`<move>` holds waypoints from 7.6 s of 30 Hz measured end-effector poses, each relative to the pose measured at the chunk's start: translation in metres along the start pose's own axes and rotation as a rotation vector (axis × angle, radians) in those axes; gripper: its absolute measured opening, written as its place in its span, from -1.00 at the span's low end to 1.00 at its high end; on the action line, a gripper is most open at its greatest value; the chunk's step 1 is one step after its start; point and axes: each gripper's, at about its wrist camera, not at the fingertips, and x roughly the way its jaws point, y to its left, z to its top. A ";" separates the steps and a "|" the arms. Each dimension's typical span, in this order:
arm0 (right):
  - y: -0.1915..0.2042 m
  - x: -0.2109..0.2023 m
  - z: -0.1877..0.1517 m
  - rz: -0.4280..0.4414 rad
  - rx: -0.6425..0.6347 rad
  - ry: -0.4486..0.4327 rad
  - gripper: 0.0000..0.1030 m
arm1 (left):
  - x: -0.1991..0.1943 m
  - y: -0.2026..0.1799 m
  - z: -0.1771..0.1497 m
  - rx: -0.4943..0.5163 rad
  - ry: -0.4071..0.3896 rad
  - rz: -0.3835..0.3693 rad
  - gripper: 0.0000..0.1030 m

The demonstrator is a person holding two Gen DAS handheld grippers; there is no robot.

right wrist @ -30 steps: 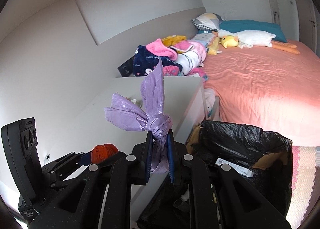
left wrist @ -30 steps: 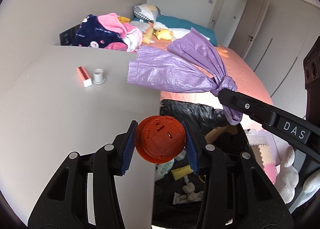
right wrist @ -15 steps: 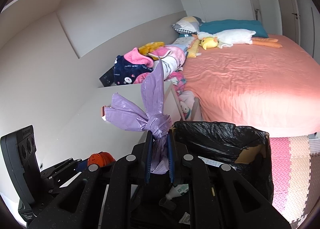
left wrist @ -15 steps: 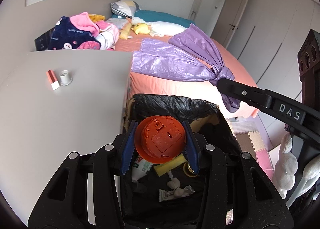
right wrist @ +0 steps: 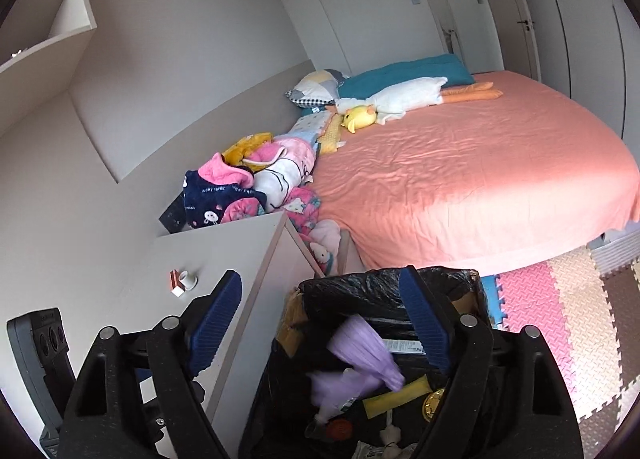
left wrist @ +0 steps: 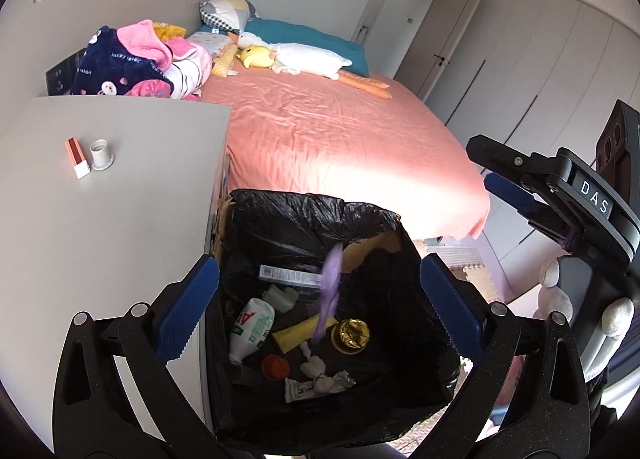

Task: Collect trash
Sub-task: 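Open both grippers over the trash bin to drop the lid and bag, then move both open grippers back over the desk toward the red box and white cup, then grasp the orange-red box with the left gripper while the right grasps the white cup, then lift the red box and white cup and carry them over the trash bin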

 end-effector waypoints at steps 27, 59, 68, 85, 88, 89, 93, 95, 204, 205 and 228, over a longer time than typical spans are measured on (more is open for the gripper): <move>0.051 0.048 -0.020 0.085 -0.081 0.099 0.60 | -0.018 0.070 -0.007 -0.089 -0.051 0.131 0.88; 0.117 0.147 -0.038 0.163 -0.173 0.256 0.08 | -0.015 0.166 0.017 -0.216 -0.074 0.382 0.08; 0.133 0.174 -0.043 0.166 -0.208 0.288 -0.01 | 0.005 0.189 0.033 -0.227 -0.056 0.396 0.07; 0.144 0.208 -0.039 0.169 -0.219 0.309 -0.01 | 0.050 0.219 0.062 -0.212 0.008 0.436 0.07; 0.146 0.212 -0.038 0.170 -0.223 0.311 -0.01 | 0.055 0.224 0.066 -0.219 0.016 0.447 0.07; 0.146 0.214 -0.038 0.171 -0.224 0.311 -0.01 | 0.056 0.226 0.067 -0.223 0.020 0.449 0.07; 0.150 0.219 -0.037 0.172 -0.231 0.312 -0.01 | 0.062 0.234 0.070 -0.231 0.033 0.456 0.07; 0.153 0.222 -0.037 0.173 -0.236 0.314 -0.01 | 0.064 0.236 0.072 -0.230 0.034 0.458 0.07; 0.118 0.090 -0.024 0.159 -0.273 0.215 -0.50 | 0.000 0.090 0.045 -0.147 -0.076 0.362 -0.63; 0.114 0.088 -0.024 0.153 -0.269 0.212 -0.50 | 0.001 0.086 0.045 -0.141 -0.074 0.357 -0.63; 0.041 0.051 -0.011 0.050 -0.169 0.151 -0.50 | 0.034 0.019 0.041 -0.018 -0.009 0.229 -0.63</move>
